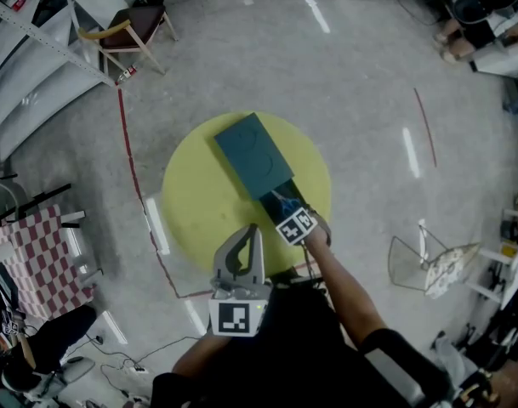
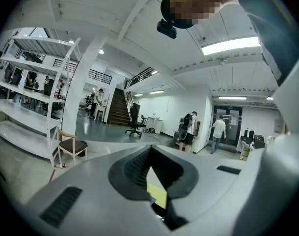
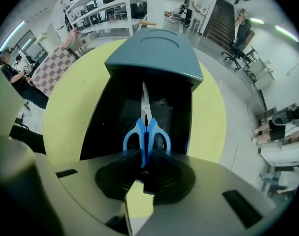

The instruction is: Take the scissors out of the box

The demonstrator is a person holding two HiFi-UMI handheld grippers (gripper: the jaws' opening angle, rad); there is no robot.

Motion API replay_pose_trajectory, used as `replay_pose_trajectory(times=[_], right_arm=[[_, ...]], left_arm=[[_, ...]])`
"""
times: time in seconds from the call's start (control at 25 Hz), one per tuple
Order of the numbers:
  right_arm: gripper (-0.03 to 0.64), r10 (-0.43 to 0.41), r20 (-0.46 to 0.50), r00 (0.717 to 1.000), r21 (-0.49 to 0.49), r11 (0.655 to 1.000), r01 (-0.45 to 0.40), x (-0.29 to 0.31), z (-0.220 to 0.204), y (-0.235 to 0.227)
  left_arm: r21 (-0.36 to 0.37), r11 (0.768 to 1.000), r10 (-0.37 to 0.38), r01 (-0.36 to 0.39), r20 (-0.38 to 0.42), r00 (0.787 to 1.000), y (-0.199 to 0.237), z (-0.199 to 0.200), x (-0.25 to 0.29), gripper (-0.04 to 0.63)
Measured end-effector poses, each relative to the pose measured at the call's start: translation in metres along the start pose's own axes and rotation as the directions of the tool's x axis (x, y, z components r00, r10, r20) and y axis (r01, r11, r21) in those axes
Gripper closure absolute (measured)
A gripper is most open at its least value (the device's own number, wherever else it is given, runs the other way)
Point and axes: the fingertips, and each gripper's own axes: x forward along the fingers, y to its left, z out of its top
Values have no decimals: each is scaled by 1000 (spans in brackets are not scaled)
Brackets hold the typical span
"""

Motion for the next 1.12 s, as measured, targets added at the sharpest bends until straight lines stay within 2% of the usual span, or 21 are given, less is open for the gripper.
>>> replay_pose_trajectory(times=[0.28,0.64,0.8,1.12], right_arm=[[553,11,24,1000,0,1000,-11,-12,4,6],[554,-21,32,999,6,1000,21,-34,-3,7],[554,-41,34,999,29,999,40,-49,-12,4],[554,-42,109,993,117,993,29,-75,-27,-1]], left_arm=[[-1,1000,12,-12,16,1000,1,1,-9,597],[-6,1000,-3,4,51,999,-2,6,-23,597],[-4,1000,-15,16,50,999,-7,7,-31,597],[6,1000,-27,27,86,996,-20,12,-41,597]])
